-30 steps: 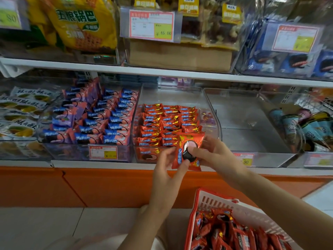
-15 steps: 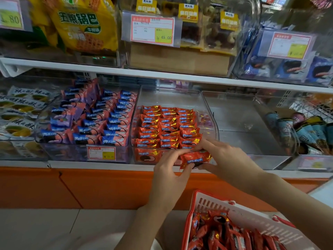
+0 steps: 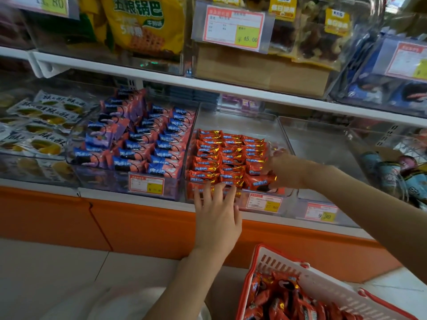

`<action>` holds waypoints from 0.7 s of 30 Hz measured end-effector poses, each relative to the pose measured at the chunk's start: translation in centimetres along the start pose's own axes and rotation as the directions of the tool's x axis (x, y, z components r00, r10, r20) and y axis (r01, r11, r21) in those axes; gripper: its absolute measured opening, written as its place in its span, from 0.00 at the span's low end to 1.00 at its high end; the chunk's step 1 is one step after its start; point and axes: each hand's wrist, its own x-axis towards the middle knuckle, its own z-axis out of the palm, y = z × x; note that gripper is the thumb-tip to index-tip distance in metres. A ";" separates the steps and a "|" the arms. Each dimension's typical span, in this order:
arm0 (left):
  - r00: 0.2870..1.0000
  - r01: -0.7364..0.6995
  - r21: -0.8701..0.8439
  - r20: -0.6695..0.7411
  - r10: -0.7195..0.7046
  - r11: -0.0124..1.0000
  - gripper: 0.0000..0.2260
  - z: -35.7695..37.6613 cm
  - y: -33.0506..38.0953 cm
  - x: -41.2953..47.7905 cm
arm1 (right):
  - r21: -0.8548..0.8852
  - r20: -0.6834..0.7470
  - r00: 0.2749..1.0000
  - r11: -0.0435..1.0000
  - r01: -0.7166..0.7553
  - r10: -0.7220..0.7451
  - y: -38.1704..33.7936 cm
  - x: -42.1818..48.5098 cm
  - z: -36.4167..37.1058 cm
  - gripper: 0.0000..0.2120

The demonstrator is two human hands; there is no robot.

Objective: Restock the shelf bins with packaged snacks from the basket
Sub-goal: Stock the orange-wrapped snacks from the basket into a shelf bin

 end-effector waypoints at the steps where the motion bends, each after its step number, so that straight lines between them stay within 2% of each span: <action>1: 1.000 0.010 0.003 0.000 -0.010 1.000 0.22 0.0 0.1 0.0 | 0.031 0.052 0.999 0.999 0.015 -0.017 0.1 0.6 0.2 0.20; 4: 0.999 0.024 0.010 -0.031 -0.024 1.000 0.22 0.0 0.3 0.2 | 0.121 0.094 0.995 0.992 0.029 -0.041 0.6 1.7 1.2 0.14; 6: 0.999 0.031 0.019 -0.023 -0.031 0.999 0.22 -0.1 0.4 0.3 | 0.077 0.085 0.995 0.996 0.036 -0.043 0.9 2.0 1.9 0.10; 11: 0.999 0.053 0.034 0.002 -0.053 0.998 0.23 -0.2 0.5 0.3 | 0.027 0.132 0.991 0.999 0.019 -0.022 1.4 2.6 2.5 0.09; 15: 0.998 0.062 0.055 -0.021 -0.061 0.997 0.24 0.0 0.6 0.3 | 0.114 0.060 0.998 0.993 -0.027 0.021 1.4 2.4 2.3 0.07; 18: 0.998 0.063 0.067 -0.018 -0.062 0.996 0.26 0.0 0.7 0.4 | 0.194 0.162 0.987 0.980 -0.041 0.010 1.2 2.2 2.6 0.14; 21: 0.999 0.041 0.071 0.000 -0.041 0.997 0.27 0.0 0.5 0.2 | 0.175 0.155 0.988 0.984 -0.033 0.006 0.8 1.6 2.7 0.17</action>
